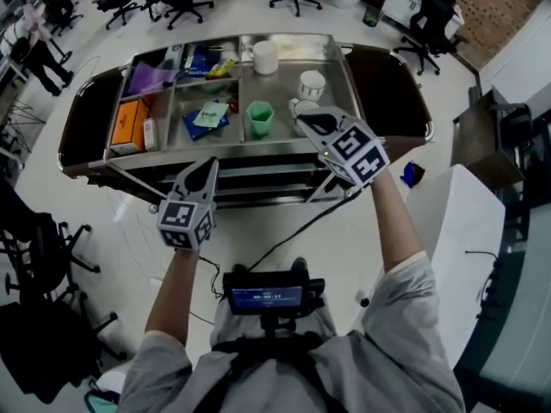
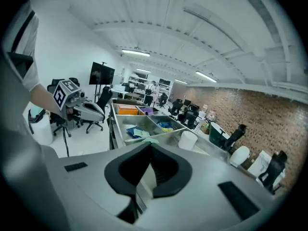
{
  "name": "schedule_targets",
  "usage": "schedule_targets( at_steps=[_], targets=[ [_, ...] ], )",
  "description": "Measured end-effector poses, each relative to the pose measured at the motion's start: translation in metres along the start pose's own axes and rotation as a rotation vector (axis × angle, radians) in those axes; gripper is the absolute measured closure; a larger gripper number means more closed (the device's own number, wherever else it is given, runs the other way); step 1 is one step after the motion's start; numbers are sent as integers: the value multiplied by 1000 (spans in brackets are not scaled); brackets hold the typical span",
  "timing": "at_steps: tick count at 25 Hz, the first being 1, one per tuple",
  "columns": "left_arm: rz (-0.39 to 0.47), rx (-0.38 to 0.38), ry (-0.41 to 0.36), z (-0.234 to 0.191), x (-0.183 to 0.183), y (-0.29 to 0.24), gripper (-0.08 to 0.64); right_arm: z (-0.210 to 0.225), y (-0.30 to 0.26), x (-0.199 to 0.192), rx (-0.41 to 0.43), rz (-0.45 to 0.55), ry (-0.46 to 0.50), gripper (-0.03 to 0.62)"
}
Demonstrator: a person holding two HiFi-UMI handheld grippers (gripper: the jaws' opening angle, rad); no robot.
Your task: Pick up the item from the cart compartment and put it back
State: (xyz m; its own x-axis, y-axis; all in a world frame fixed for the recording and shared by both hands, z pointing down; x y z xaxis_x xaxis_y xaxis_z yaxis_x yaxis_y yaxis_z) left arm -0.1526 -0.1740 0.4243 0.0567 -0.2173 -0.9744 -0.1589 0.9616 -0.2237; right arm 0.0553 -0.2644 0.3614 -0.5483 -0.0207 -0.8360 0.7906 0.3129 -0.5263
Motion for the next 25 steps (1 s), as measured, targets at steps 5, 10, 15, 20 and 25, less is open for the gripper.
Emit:
schedule_targets(
  at_steps=[5,10,15,20,25],
  targets=[
    [-13,15,0,-3,-5,6,561,-12,30,-40,-138,167,-239,581],
    [-29,47,25,-15,-19,15,561,-32,57,-84,-295,331,-471,581],
    [-35,73,49,-23,-25,21,561,-51,64,-128,-378,341,-605,583],
    [-34,82,65,-28,-28,24,561,-59,70,-143,-427,278,-593,584],
    [-37,89,79,-30,-28,25,561,-59,73,-145,-438,273,-590,584]
  ],
)
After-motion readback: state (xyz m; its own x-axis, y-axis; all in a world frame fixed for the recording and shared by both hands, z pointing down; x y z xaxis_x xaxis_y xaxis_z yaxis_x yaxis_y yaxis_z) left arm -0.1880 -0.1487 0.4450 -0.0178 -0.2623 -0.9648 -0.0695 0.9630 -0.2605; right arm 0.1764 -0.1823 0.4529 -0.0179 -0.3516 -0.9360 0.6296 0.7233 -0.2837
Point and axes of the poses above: the fingertips, and each gripper's own axes: y backward along the fingers, z to its right, x out of its top, the point moved 4 cm from there along y, backward along the fingers, and after that the axes turned 15 degrees about x, right-handed, at the moved point
